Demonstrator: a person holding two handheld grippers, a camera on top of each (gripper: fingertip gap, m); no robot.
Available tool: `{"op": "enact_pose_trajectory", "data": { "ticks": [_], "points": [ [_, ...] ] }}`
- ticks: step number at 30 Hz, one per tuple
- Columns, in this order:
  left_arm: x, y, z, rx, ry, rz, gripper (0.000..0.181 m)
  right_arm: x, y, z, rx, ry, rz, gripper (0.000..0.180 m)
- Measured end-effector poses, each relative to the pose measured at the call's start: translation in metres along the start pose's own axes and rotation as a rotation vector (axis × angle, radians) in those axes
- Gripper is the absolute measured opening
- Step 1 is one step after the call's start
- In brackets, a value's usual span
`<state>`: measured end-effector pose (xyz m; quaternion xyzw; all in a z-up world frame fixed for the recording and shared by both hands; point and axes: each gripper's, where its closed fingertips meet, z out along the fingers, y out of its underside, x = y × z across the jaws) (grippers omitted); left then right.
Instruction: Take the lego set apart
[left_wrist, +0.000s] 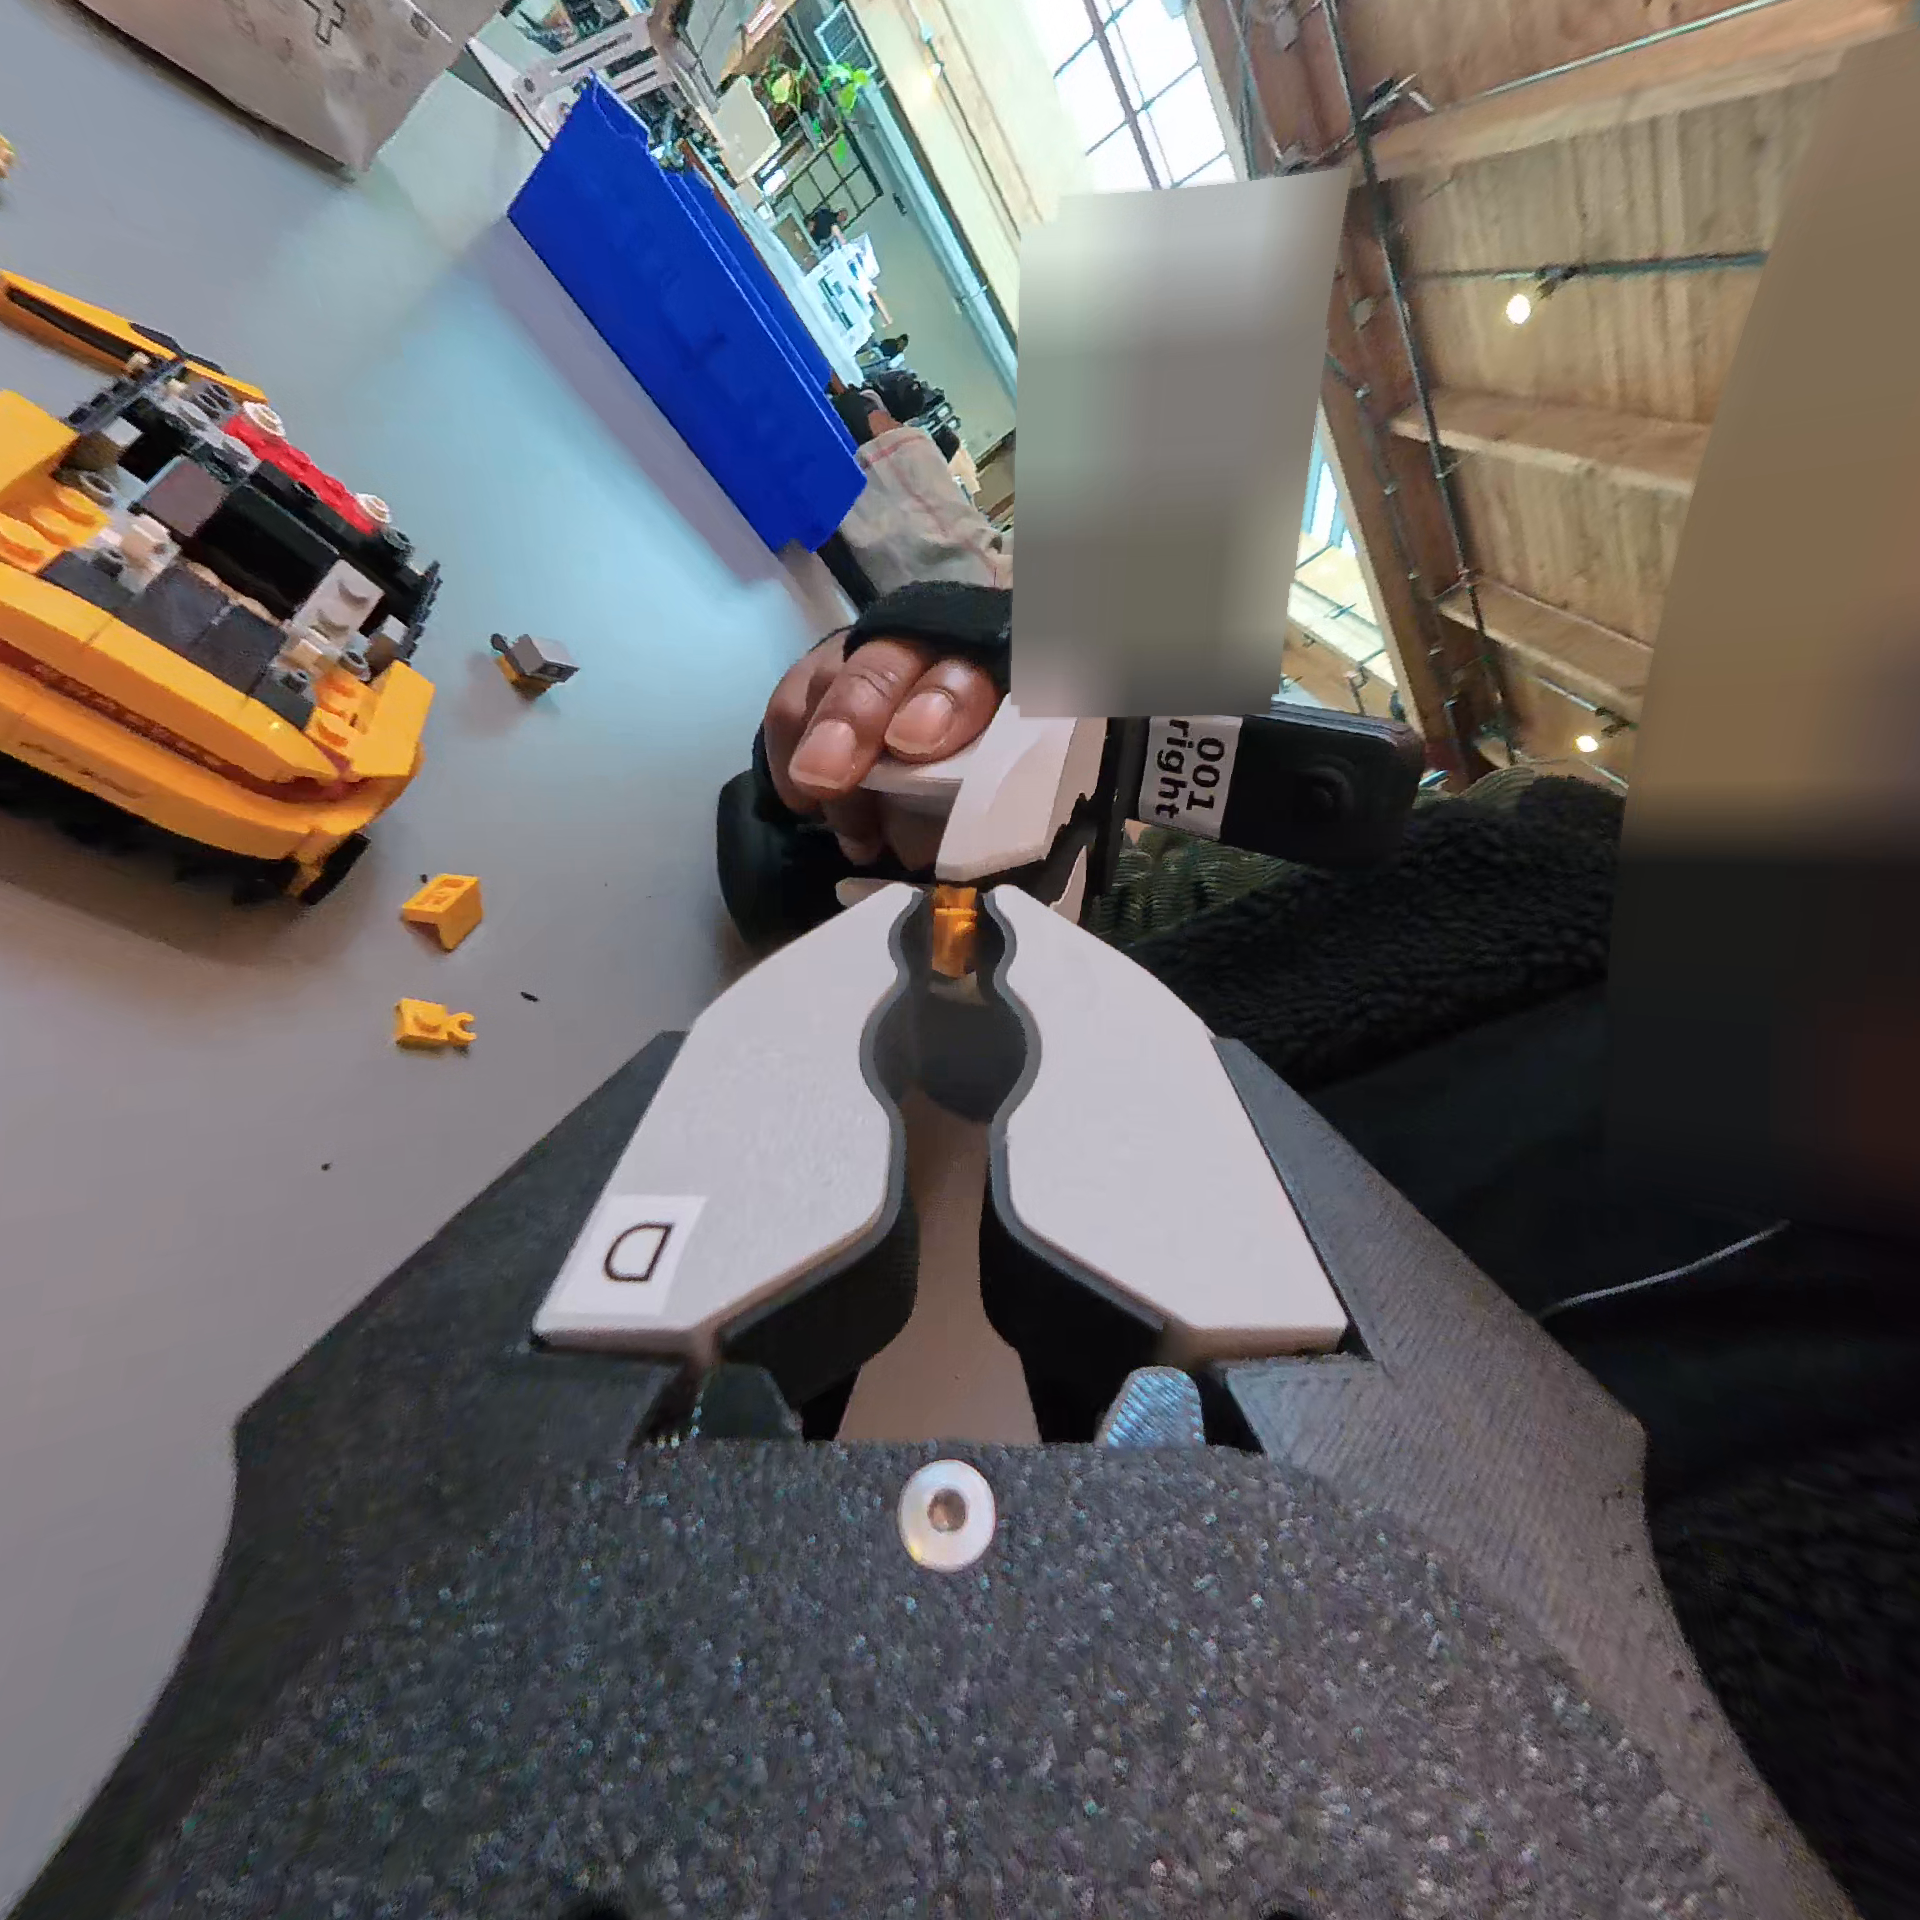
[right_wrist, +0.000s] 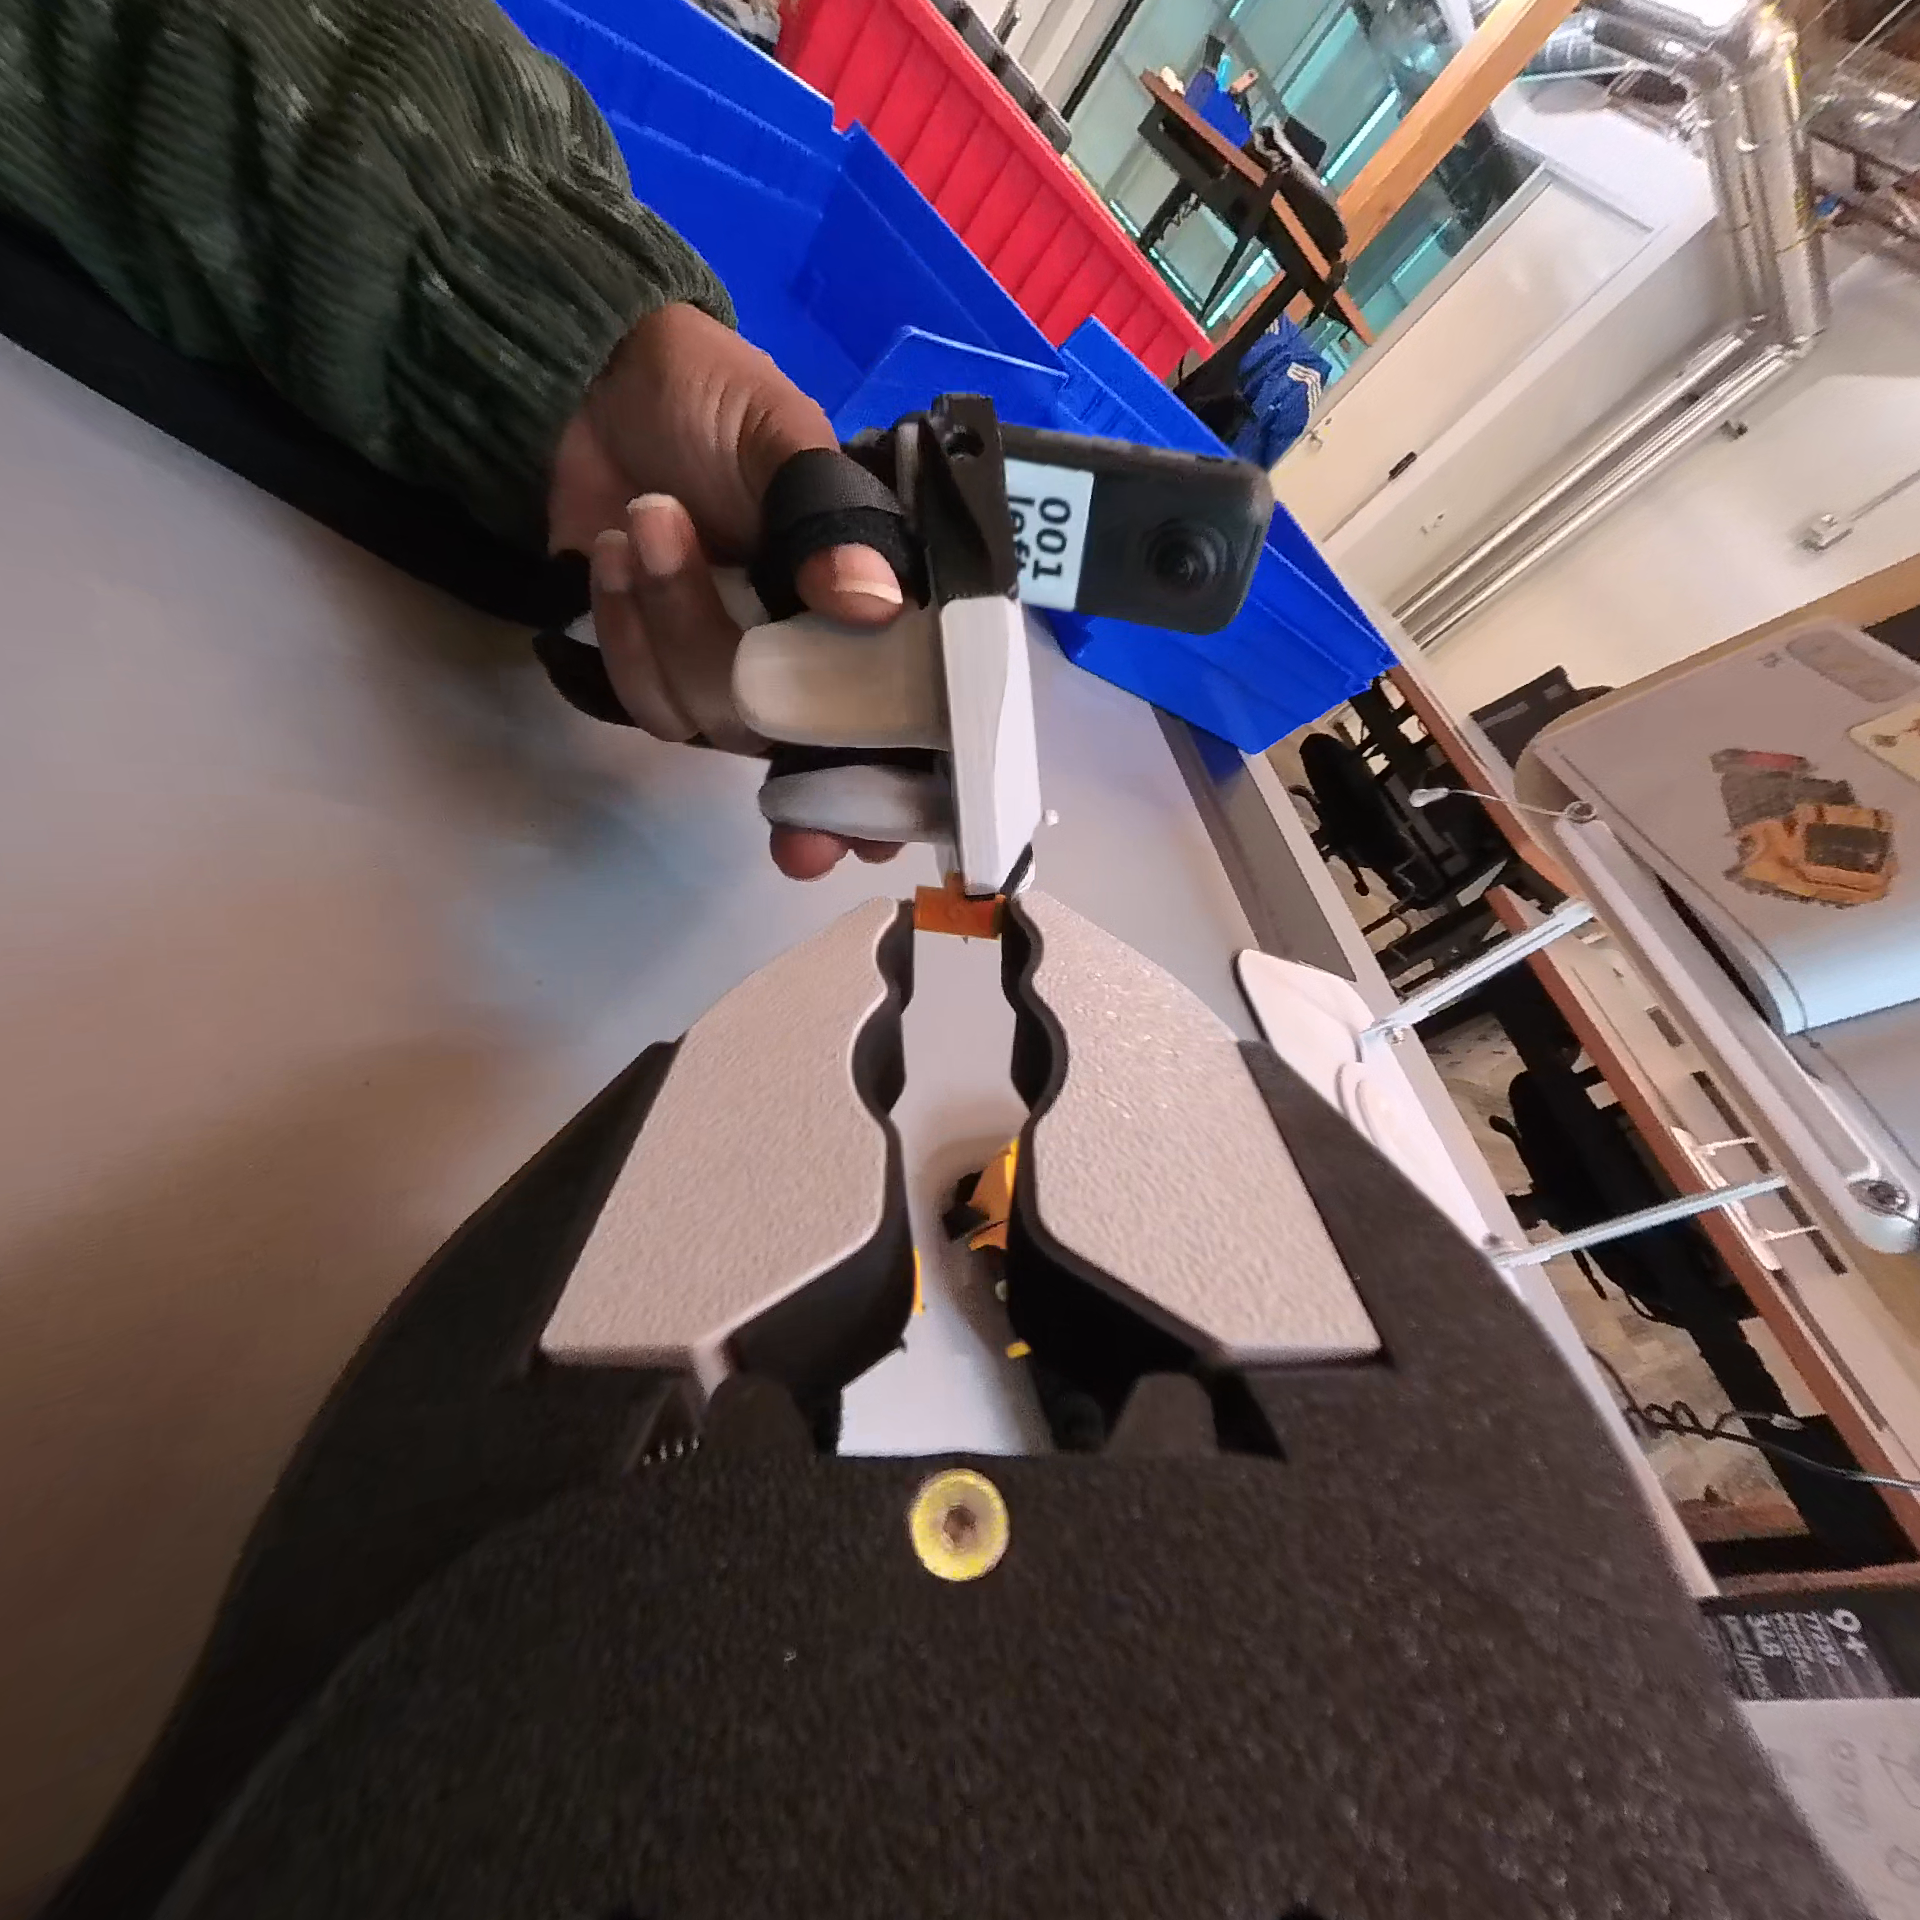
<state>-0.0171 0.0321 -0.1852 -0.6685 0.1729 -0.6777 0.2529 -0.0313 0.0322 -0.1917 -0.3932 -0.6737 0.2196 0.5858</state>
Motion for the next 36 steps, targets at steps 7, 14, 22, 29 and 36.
{"op": "enact_pose_trajectory", "data": {
  "ticks": [7, 14, 22, 29, 36],
  "points": [
    [0.003, -0.007, -0.005, 0.020, -0.004, 0.009, 0.007, 0.008, 0.001, 0.001, 0.002, 0.031, 0.045, 0.015],
    [0.008, -0.022, -0.025, 0.072, -0.083, 0.072, 0.007, 0.013, 0.003, 0.000, 0.022, 0.034, 0.102, 0.016],
    [0.028, -0.061, -0.205, 0.199, -1.080, 0.522, 0.007, 0.019, 0.015, 0.003, -0.013, 0.037, 0.155, 0.015],
    [0.016, -0.003, -0.340, 0.292, -1.461, 0.271, 0.018, 0.014, 0.019, 0.008, -0.038, 0.015, 0.157, 0.015],
    [-0.031, 0.052, -0.327, -0.176, -1.551, 0.295, 0.056, 0.015, 0.025, 0.011, -0.059, 0.012, 0.182, 0.015]
  ]
}}
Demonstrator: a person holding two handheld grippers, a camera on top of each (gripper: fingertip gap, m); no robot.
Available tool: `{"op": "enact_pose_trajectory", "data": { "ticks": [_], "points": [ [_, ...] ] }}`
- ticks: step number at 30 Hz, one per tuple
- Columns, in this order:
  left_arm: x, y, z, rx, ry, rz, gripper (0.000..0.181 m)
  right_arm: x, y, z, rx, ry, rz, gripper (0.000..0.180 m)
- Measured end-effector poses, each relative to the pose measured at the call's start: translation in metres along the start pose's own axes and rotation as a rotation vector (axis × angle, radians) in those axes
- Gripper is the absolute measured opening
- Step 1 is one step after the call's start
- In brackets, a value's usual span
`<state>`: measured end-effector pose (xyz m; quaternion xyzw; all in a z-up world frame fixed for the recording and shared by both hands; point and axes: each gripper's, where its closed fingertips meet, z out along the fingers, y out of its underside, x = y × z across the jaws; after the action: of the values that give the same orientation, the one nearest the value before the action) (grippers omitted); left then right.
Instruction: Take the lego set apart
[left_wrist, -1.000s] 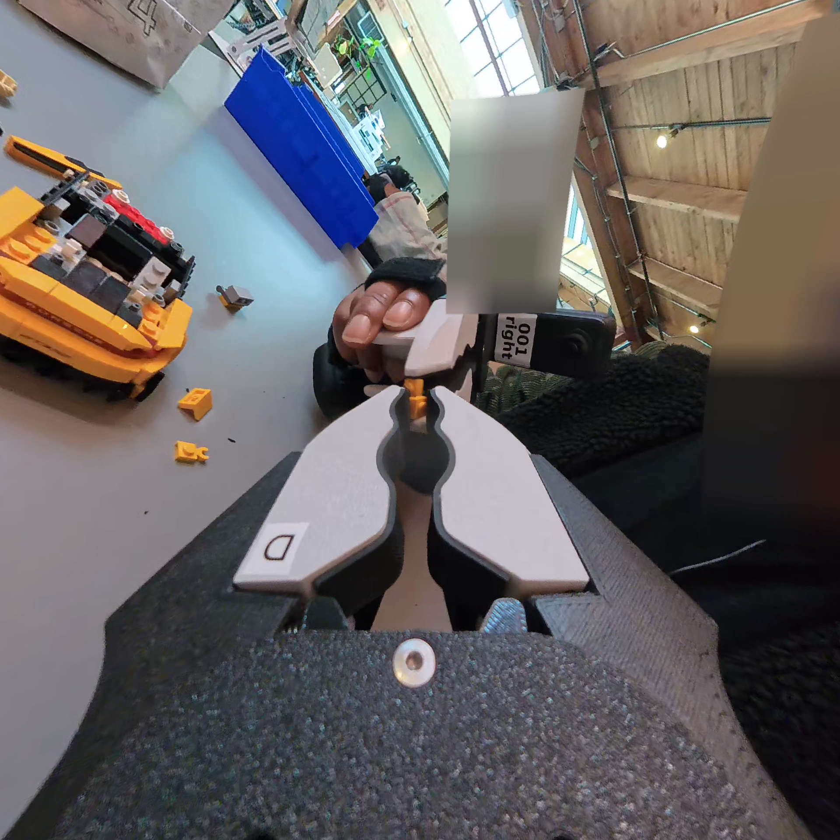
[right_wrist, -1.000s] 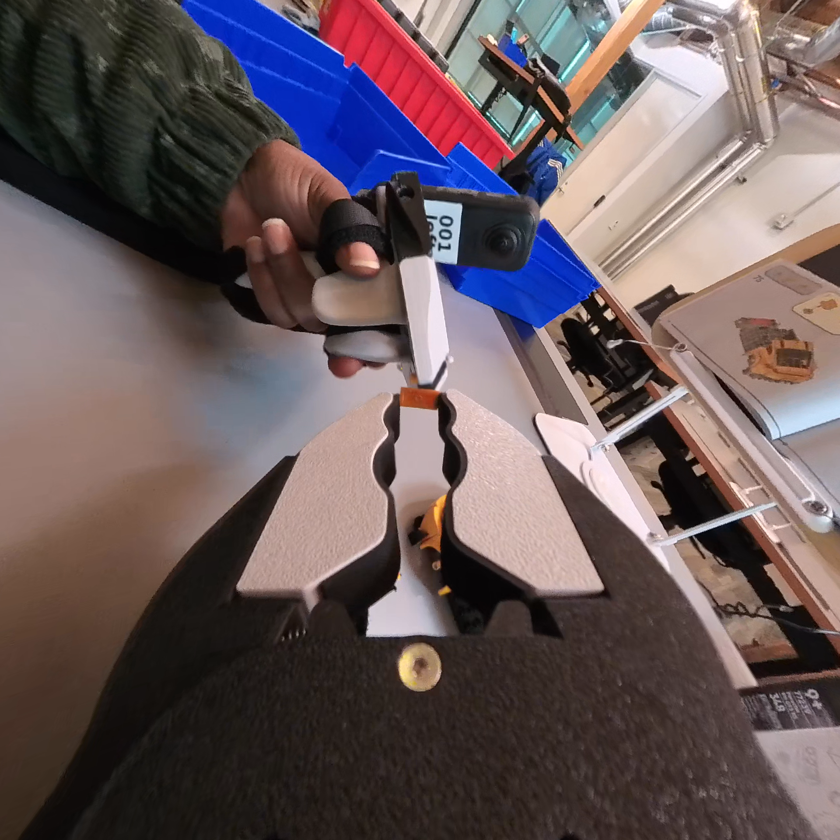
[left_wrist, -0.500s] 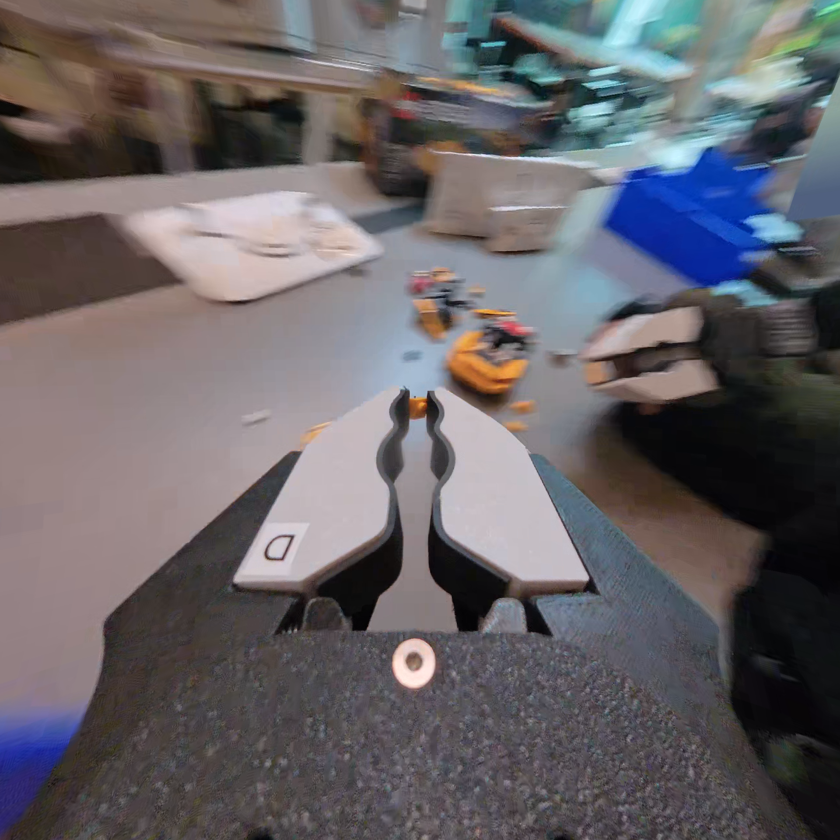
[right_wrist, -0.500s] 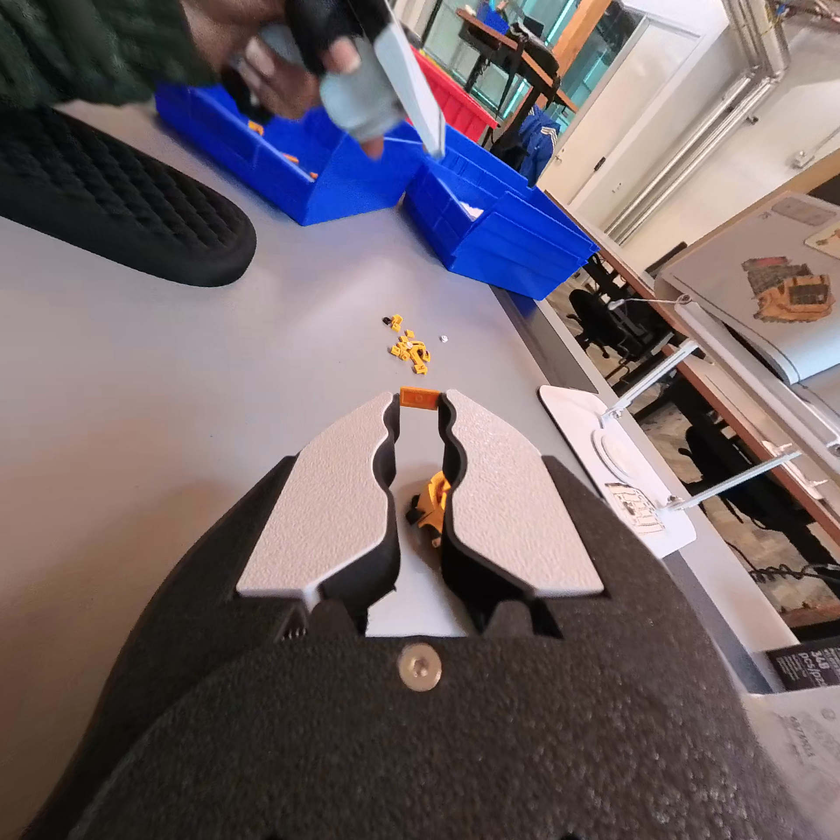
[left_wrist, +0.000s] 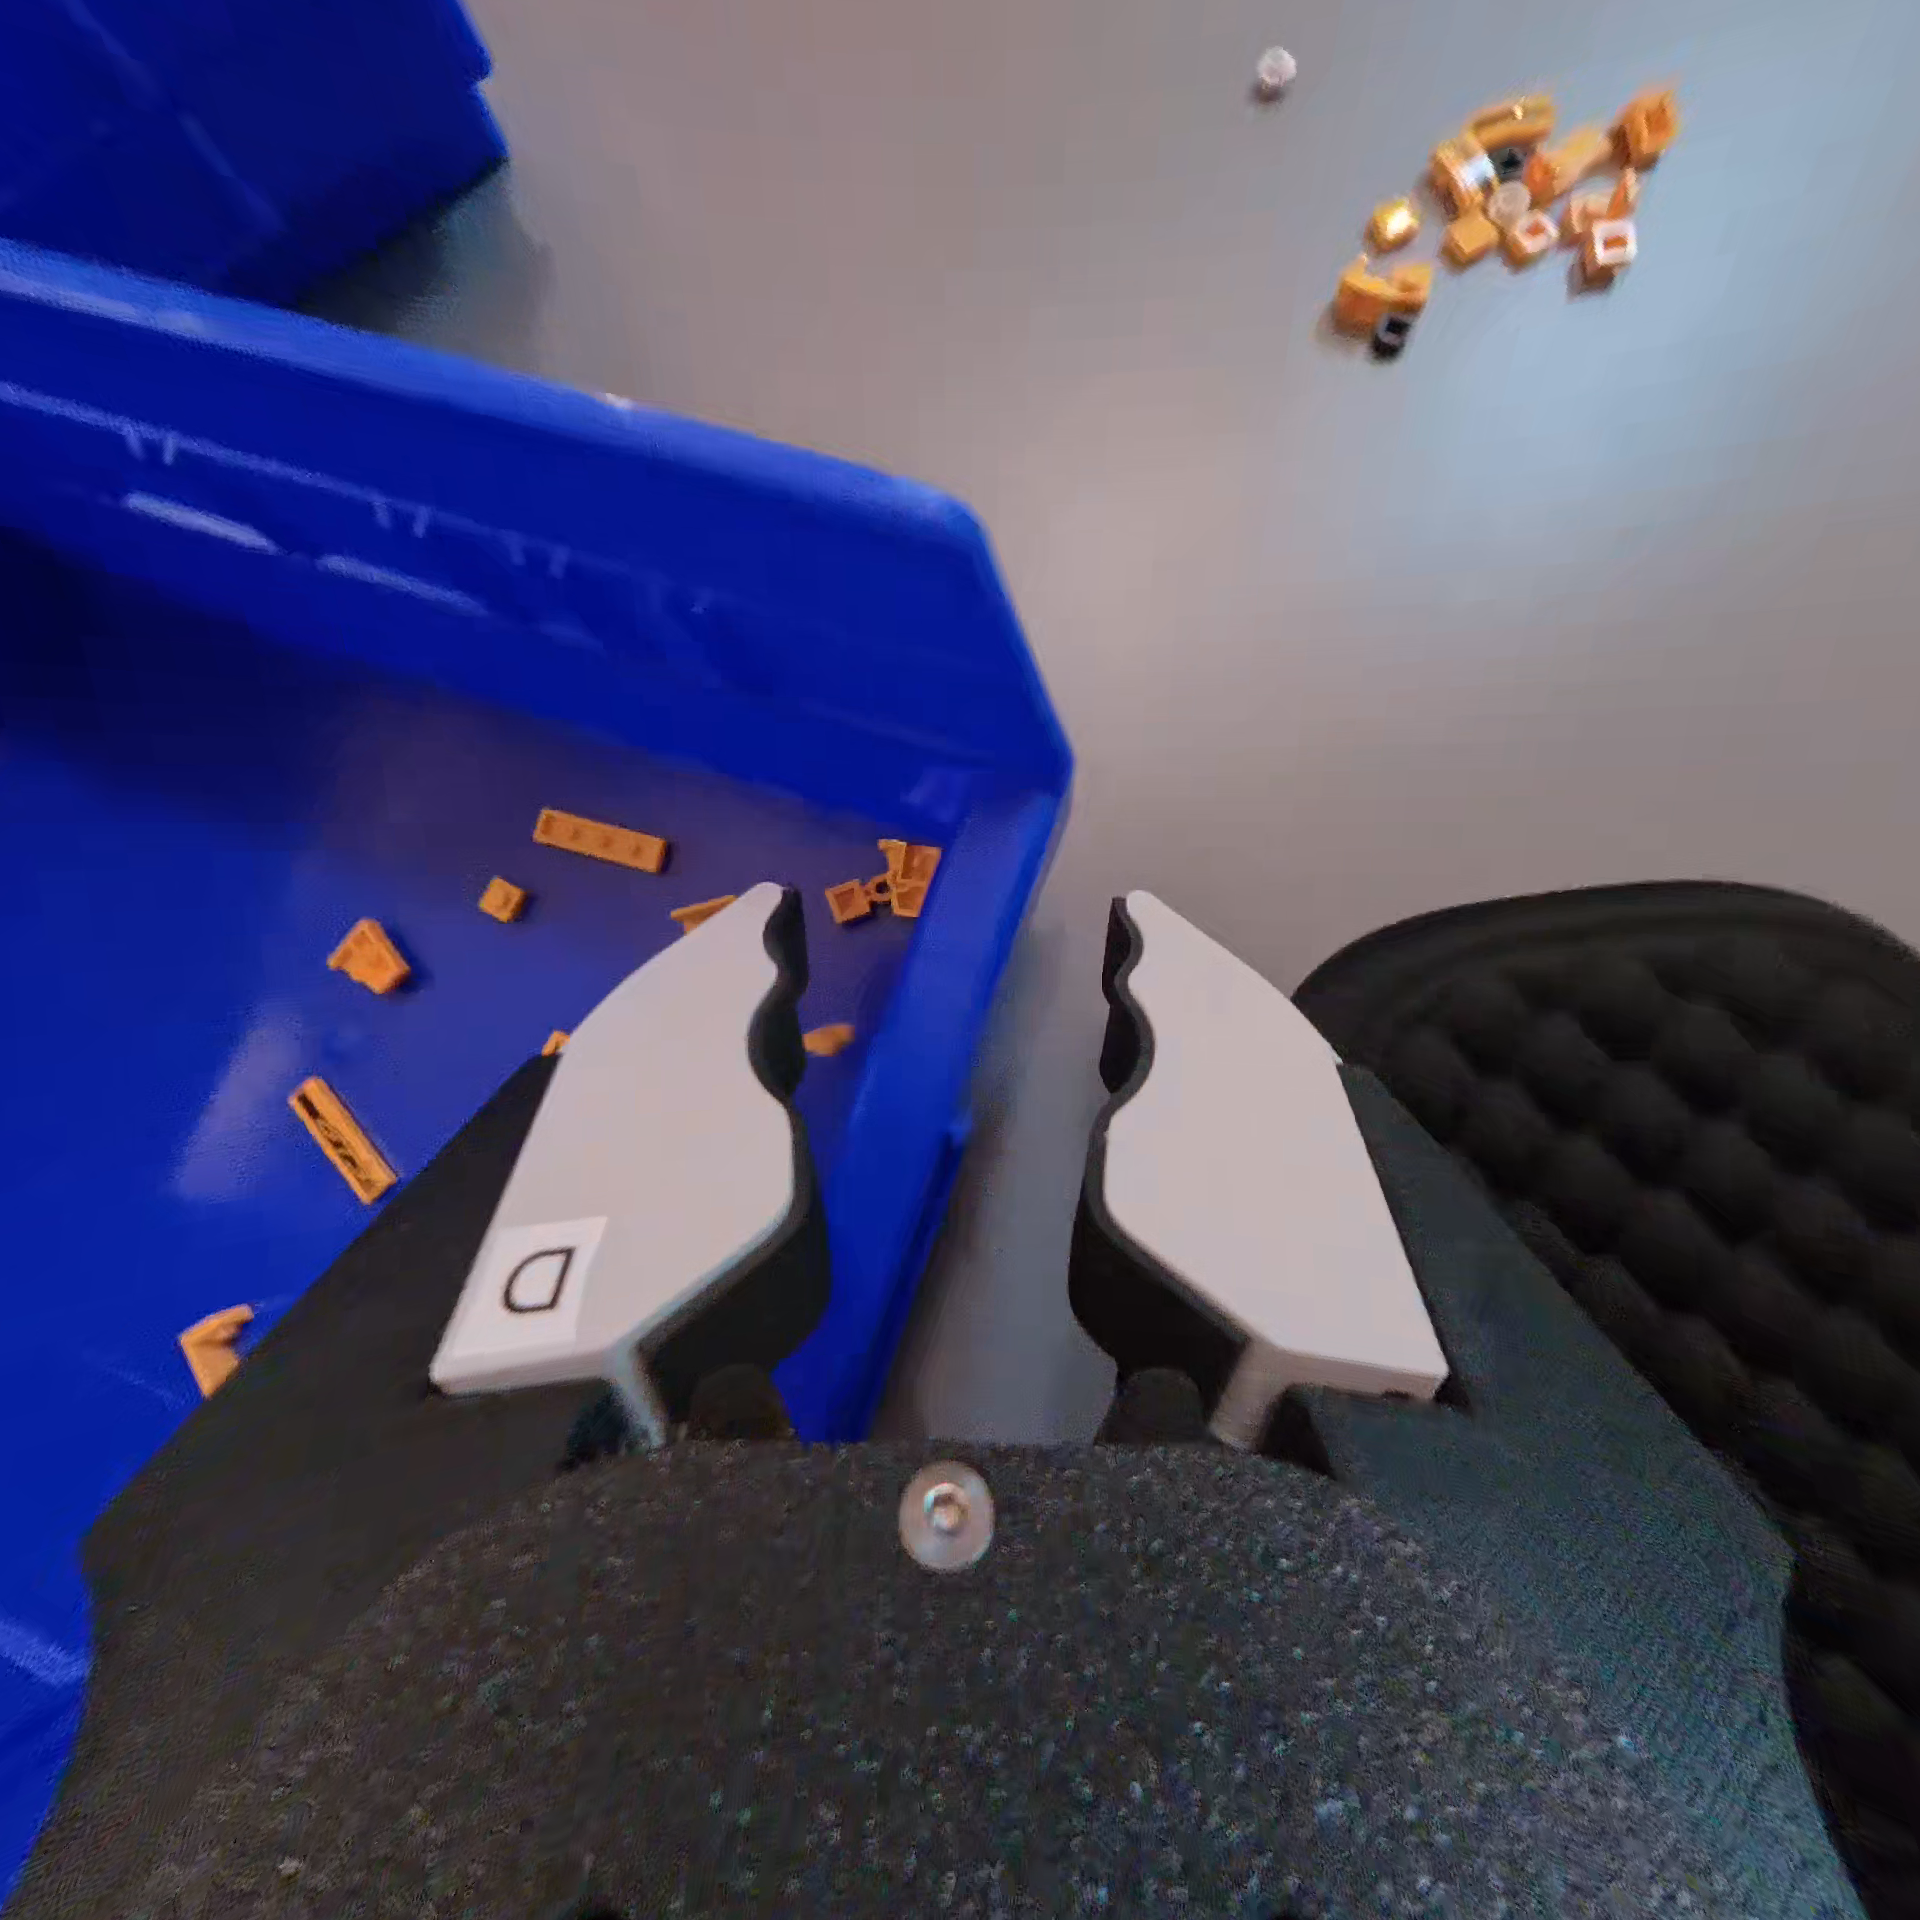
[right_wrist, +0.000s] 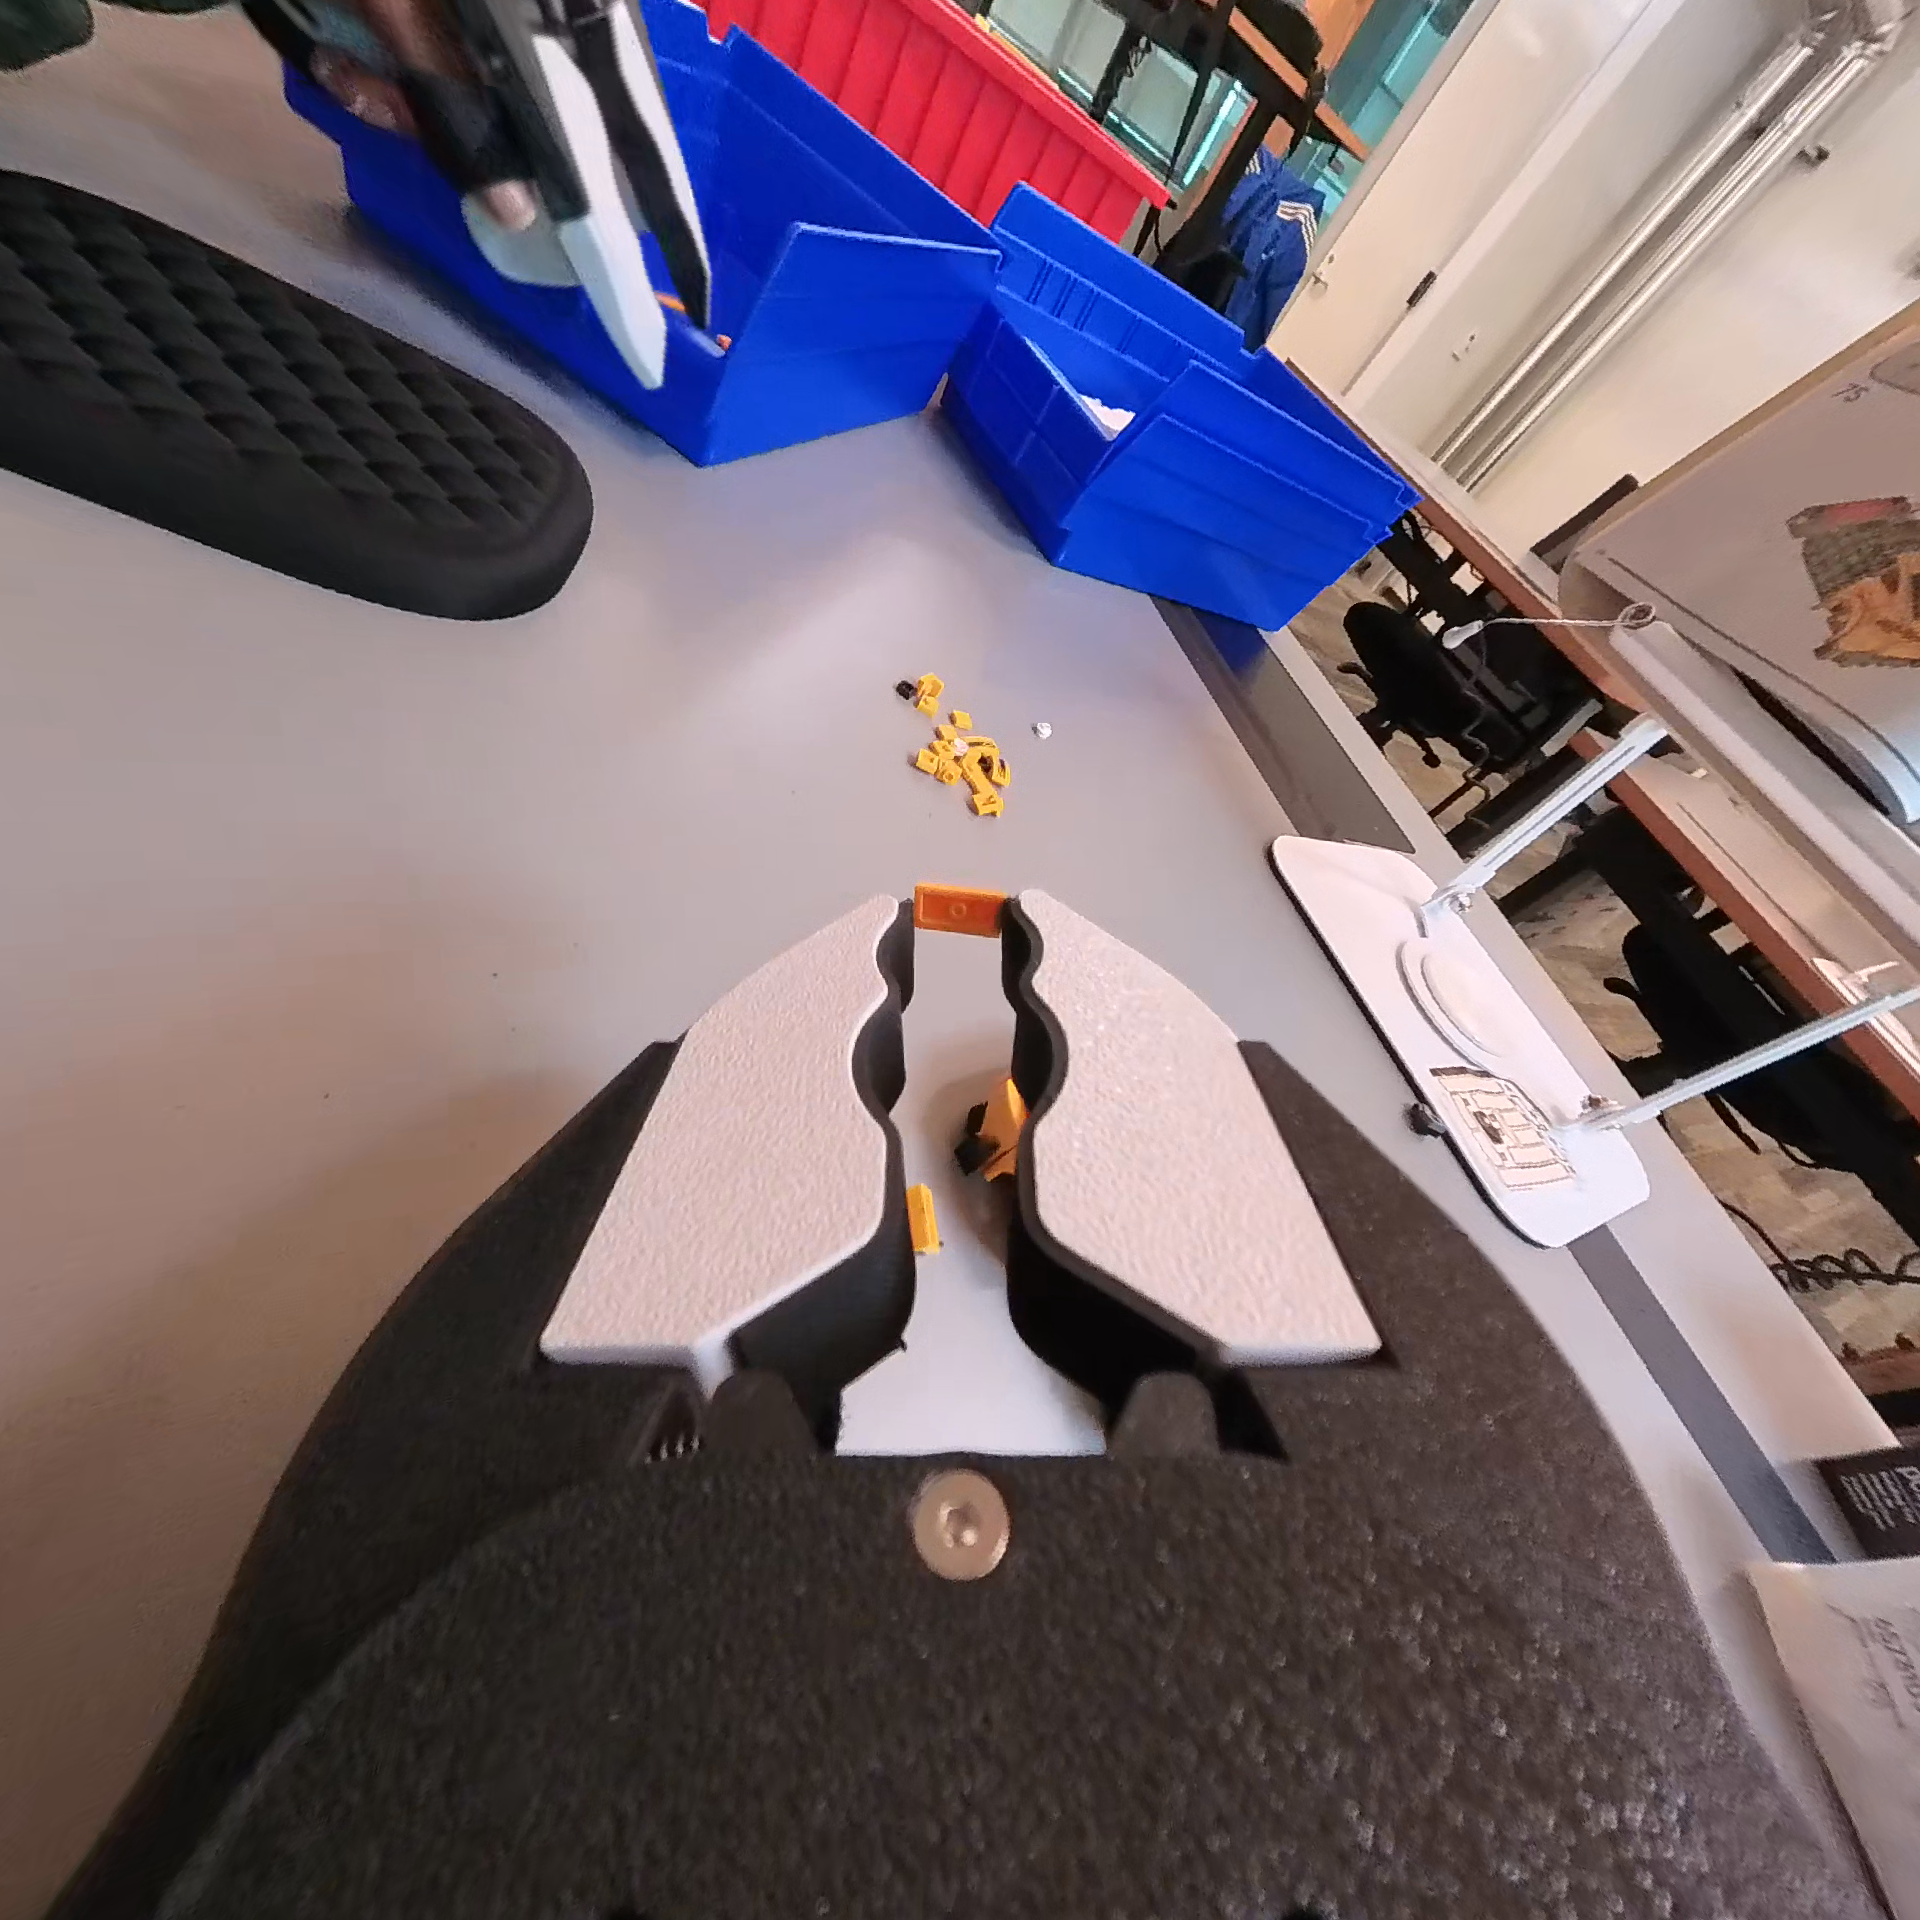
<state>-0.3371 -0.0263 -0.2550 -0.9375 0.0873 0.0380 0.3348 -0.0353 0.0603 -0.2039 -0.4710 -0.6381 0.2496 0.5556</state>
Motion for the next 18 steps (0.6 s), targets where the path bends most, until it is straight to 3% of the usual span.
{"op": "enact_pose_trajectory", "data": {
  "ticks": [6, 9, 11, 13, 15, 18],
  "points": [
    [0.005, -0.019, -0.014, 0.084, -0.030, 0.102, 0.044, 0.002, 0.004, 0.002, -0.009, -0.003, 0.016, 0.015],
    [0.023, -0.046, -0.039, 0.238, 0.022, 0.097, 0.025, 0.004, 0.001, 0.001, 0.007, 0.002, 0.022, 0.015],
    [0.062, -0.074, -0.057, 0.400, 0.216, 0.050, 0.016, 0.001, -0.005, 0.000, 0.037, -0.002, 0.005, 0.015],
    [0.118, -0.096, -0.066, 0.485, 0.536, -0.043, 0.016, -0.005, -0.015, 0.000, 0.079, -0.015, -0.028, 0.015],
    [0.176, -0.105, -0.062, 0.441, 0.844, -0.120, 0.022, -0.013, -0.024, -0.001, 0.110, -0.029, -0.071, 0.015],
    [0.245, -0.112, -0.050, 0.334, 1.166, -0.235, 0.027, -0.024, -0.036, -0.002, 0.150, -0.045, -0.129, 0.015]
  ]
}}
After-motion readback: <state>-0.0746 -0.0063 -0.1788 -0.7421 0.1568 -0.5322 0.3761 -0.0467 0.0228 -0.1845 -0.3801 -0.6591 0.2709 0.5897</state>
